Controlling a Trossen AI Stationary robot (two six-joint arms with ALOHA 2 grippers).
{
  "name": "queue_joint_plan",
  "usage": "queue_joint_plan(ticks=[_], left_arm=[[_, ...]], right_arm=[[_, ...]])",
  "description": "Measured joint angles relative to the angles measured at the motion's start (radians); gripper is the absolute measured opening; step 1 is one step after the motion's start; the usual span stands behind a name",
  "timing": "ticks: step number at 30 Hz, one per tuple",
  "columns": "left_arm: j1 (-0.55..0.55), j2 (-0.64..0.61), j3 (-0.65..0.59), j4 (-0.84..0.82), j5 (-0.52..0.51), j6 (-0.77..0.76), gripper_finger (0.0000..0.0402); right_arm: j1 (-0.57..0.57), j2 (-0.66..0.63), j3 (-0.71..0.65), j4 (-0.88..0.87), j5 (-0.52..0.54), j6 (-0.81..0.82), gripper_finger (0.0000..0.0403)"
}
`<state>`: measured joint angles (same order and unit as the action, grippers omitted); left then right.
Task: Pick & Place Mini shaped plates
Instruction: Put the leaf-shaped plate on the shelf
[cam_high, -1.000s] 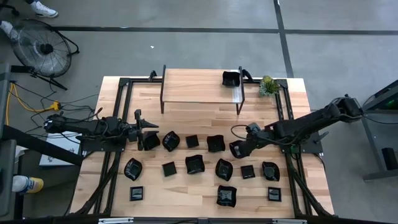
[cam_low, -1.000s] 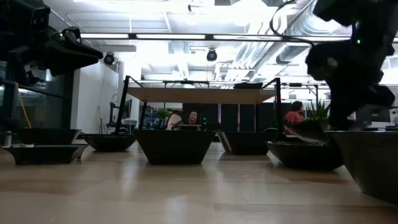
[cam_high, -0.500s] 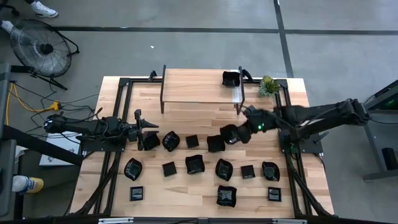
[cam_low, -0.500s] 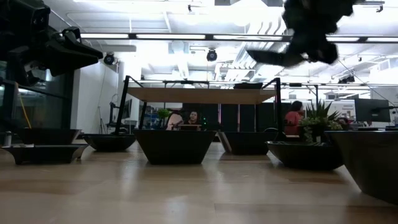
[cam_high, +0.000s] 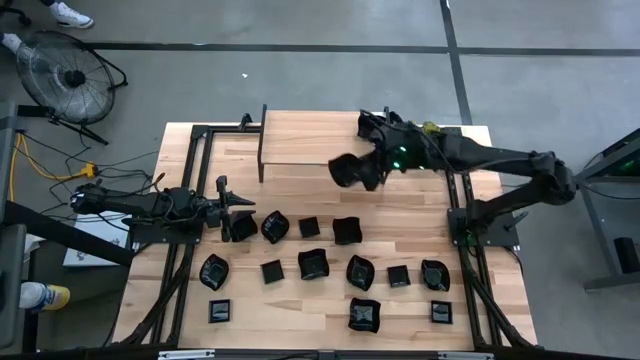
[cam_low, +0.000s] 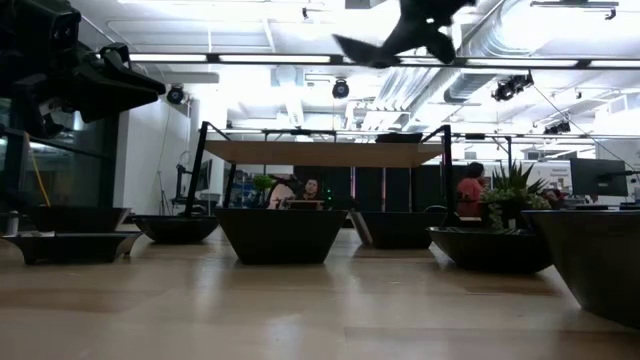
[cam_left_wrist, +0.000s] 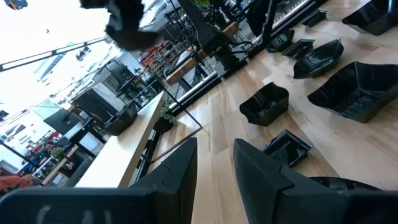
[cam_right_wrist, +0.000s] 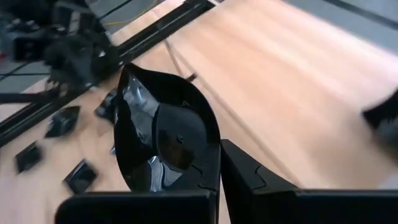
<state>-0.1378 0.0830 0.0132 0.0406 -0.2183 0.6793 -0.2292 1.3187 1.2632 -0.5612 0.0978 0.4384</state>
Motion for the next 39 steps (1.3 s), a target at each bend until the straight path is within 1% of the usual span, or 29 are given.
queue_joint_plan(ticks=[5, 10, 14, 17, 21, 25, 29, 32, 35, 37, 39], left_arm=[[0.000, 0.000, 0.000, 0.000, 0.000, 0.000, 0.0101], [0.000, 0.000, 0.000, 0.000, 0.000, 0.000, 0.0101], [0.000, 0.000, 0.000, 0.000, 0.000, 0.000, 0.0101], [0.000, 0.000, 0.000, 0.000, 0.000, 0.000, 0.0101], [0.000, 0.000, 0.000, 0.000, 0.000, 0.000, 0.0101], [0.000, 0.000, 0.000, 0.000, 0.000, 0.000, 0.0101], [0.000, 0.000, 0.000, 0.000, 0.000, 0.000, 0.0101], [0.000, 0.000, 0.000, 0.000, 0.000, 0.000, 0.0101], [0.000, 0.000, 0.000, 0.000, 0.000, 0.000, 0.0101], [0.000, 0.000, 0.000, 0.000, 0.000, 0.000, 0.0101], [0.000, 0.000, 0.000, 0.000, 0.000, 0.000, 0.0101]], right_arm=[[-0.059, 0.136, 0.101, 0.005, 0.000, -0.027, 0.0000], [-0.110, 0.250, 0.174, 0.005, -0.030, 0.047, 0.0000], [-0.143, 0.317, 0.198, 0.018, -0.088, 0.094, 0.0000], [-0.158, 0.347, 0.198, 0.044, -0.096, 0.132, 0.0000], [-0.164, 0.357, 0.198, 0.080, -0.077, 0.188, 0.0000], [-0.155, 0.357, 0.185, 0.143, -0.019, 0.241, 0.0002], [-0.154, 0.358, 0.179, 0.148, 0.015, 0.268, 0.0006], [-0.170, 0.358, 0.179, 0.144, 0.017, 0.302, 0.0006], [-0.192, 0.358, 0.179, 0.140, -0.015, 0.344, 0.0002], [-0.203, 0.358, 0.179, 0.133, -0.025, 0.334, 0.0002], [-0.211, 0.358, 0.179, 0.112, -0.010, 0.317, 0.0003]])
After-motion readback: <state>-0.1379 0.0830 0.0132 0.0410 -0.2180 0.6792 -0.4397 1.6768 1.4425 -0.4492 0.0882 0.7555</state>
